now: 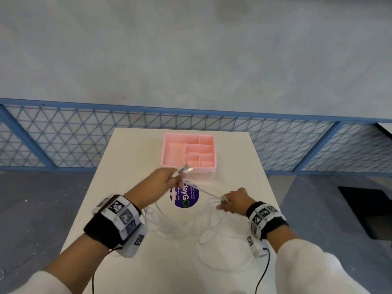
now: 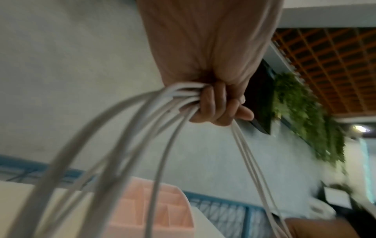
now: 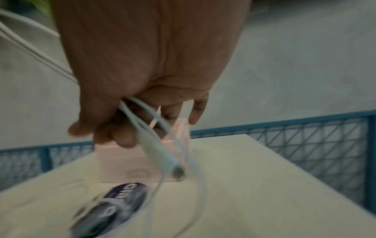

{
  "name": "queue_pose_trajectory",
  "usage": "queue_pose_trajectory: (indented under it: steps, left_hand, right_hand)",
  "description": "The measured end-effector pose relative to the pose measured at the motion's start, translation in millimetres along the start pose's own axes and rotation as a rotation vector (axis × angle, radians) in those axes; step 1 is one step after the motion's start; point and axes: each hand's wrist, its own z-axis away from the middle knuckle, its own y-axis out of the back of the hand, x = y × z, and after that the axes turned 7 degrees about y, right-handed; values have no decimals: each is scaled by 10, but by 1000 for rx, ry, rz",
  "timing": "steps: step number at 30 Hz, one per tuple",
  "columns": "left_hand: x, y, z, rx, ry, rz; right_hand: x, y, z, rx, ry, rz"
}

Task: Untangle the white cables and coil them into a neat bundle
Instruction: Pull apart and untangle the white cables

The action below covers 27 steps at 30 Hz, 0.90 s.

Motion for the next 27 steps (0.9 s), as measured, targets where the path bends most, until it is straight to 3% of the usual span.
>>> queue_pose_trajectory:
  steps: [2,4,8,9,10,12,15,18,21,24,27]
  left_hand:
    - [-8,183,11,125,-3,32]
    - [-42,312,36,194,15,-3]
    - [-93,358,136,370,5,-43]
    - [-74,385,153,444,-24,-36]
    - [-58,404,155,503,-49,-32]
    - [-88,432,162,556,-54,-44]
    - [-421,442,180,544,116,-98]
    - [-963,402,275,441,345,-232]
    - [-1222,248,376,310,499,-280]
    - [-1149,6,331,227,421,-322]
    - [-811,-391,271,141,52,-357]
  right_hand:
    - [231,164,-26,56,-95,13]
    - [367,472,84,210,-179,118]
    - [318,997,472,1095,-156,349]
    - [250,1063,563,1253,-158,386]
    - [179,1098,635,1323,-176,400]
    - [178,985,619,1279,-195,400]
    - [355,495,470,892,-106,75]
    - [406,-84,385,499,-76,-442]
    - [263,-453,310,366,-75,-598]
    - [46,-544,254,341,-12,-668]
    - [-209,-574,214,282,116,-637]
